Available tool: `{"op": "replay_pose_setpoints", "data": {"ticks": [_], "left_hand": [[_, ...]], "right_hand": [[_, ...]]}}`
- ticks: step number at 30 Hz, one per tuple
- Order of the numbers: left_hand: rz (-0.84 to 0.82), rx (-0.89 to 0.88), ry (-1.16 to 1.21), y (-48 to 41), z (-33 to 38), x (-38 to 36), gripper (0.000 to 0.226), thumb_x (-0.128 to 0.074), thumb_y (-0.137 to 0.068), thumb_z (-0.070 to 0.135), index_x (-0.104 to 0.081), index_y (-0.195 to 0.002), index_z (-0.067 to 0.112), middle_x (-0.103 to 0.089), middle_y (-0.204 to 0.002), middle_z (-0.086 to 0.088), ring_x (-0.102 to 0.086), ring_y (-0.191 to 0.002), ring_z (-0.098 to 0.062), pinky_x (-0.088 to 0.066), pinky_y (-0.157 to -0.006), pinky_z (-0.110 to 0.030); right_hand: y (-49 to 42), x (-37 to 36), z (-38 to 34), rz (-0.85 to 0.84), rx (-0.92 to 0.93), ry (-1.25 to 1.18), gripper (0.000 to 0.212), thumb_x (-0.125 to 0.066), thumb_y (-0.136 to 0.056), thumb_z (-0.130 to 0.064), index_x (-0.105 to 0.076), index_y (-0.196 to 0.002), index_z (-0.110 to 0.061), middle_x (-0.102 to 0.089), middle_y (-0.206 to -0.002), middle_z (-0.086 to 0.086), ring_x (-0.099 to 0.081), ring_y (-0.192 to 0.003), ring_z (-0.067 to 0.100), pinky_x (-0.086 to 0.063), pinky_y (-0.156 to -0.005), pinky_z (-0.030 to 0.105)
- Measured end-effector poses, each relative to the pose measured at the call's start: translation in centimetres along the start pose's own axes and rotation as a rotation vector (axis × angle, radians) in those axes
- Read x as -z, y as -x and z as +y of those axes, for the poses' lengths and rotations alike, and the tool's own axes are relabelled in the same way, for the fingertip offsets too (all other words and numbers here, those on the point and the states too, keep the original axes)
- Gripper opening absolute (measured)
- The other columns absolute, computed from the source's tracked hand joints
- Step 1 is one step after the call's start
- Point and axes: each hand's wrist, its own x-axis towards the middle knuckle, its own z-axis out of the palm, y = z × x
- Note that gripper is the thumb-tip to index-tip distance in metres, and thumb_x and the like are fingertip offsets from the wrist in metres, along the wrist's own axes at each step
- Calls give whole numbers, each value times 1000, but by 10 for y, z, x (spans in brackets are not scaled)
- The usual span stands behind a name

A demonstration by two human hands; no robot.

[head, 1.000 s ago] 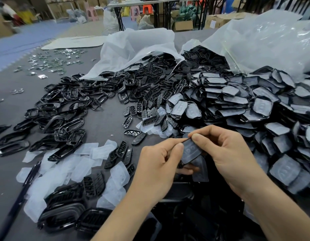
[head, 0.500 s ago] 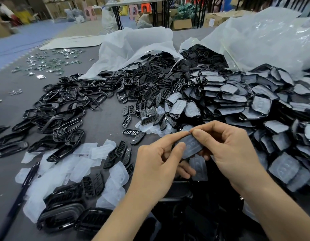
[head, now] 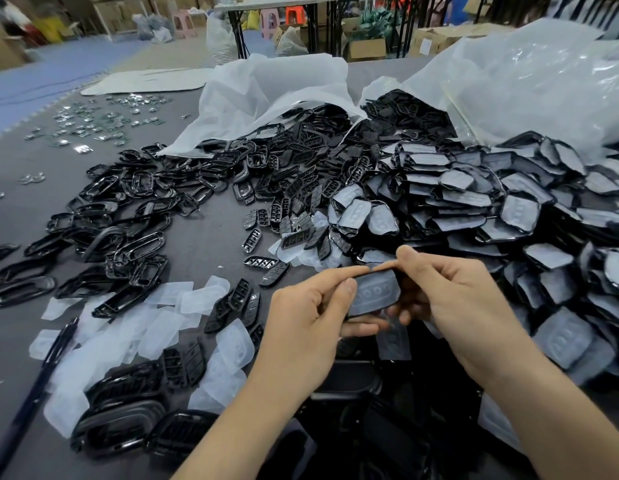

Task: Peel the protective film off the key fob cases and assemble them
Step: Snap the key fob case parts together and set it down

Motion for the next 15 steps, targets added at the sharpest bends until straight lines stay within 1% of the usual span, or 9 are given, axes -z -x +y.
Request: {"op": "replay_pose_setpoints", "data": {"ticks": [1, 3, 5, 6, 7, 9, 11, 13, 15], "left_hand": [[4, 9, 11, -1, 0, 0, 30, -48, -98, 4, -70, -97, 25, -76, -80, 2, -74, -67, -23, -58, -62, -21], [8, 42, 45, -1, 0, 1, 29, -48, -97, 4, -70, -98, 23, -76, -80, -1, -74, -67, -24, -57, -60, -19], [-5, 85, 87, -1, 0, 1, 24, -52, -95, 6, -70, -102, 20, -76, -82, -2, -74, -69, -24, -56, -60, -19], [-14, 94, 95, -1, 1, 1, 22, -57, -93, 9, -69, -108, 19, -76, -86, -1, -74, -72, -22, -56, -62, -19], [-20, 57, 38, -1, 0, 2, 28, -63, -88, 14, -66, -115, 21, -75, -94, 1, -73, -78, -19, -57, -65, -20], [-41, -175, -278, -1, 0, 8, 48, -74, -80, 23, -60, -124, 33, -68, -115, 8, -67, -100, -8, -55, -78, -22], [-69, -420, -556, -4, 1, 13, 49, -76, -78, 21, -61, -123, 32, -58, -131, 13, -55, -118, 0, -46, -95, -19], [-49, -540, -652, -6, -2, 14, 37, -75, -79, 10, -70, -114, 20, -60, -130, 8, -54, -120, -1, -41, -102, -19], [-12, -594, -659, -6, -6, 12, 27, -72, -81, 3, -73, -107, 11, -65, -122, 2, -59, -116, -6, -44, -101, -23]], "right_hand": [[1, 1, -1, -38, -28, -9, 26, -62, -80, -30, -74, -74, -8, -68, -63, 10, -59, -50, 15, -46, -44, 19], [2, 3, -3, -90, -29, 19, 10, -66, -81, -13, -74, -84, -7, -69, -67, 9, -61, -53, 13, -49, -49, 18], [2, 4, -3, -88, -6, 66, 14, -65, -82, 1, -73, -90, -8, -71, -71, 11, -62, -54, 13, -51, -51, 18], [2, 4, -2, -77, 6, 78, 16, -65, -83, 2, -73, -90, -9, -71, -72, 12, -63, -55, 13, -51, -51, 18], [2, 4, -2, -56, 13, 80, 17, -66, -82, 2, -74, -89, -11, -71, -72, 12, -63, -54, 13, -51, -51, 18], [1, 6, -3, -19, 20, 68, 18, -66, -82, 2, -74, -86, -13, -71, -69, 9, -62, -53, 11, -49, -50, 17], [0, 7, -4, 2, 10, 35, 18, -66, -81, 3, -74, -82, -14, -70, -67, 7, -62, -51, 10, -49, -49, 16], [0, 8, -5, 1, -21, -13, 17, -66, -80, 3, -74, -79, -12, -70, -66, 8, -61, -50, 10, -48, -49, 15], [0, 9, -7, -11, -65, -48, 14, -67, -76, 3, -74, -80, -9, -70, -68, 10, -61, -50, 10, -48, -48, 15]]}}
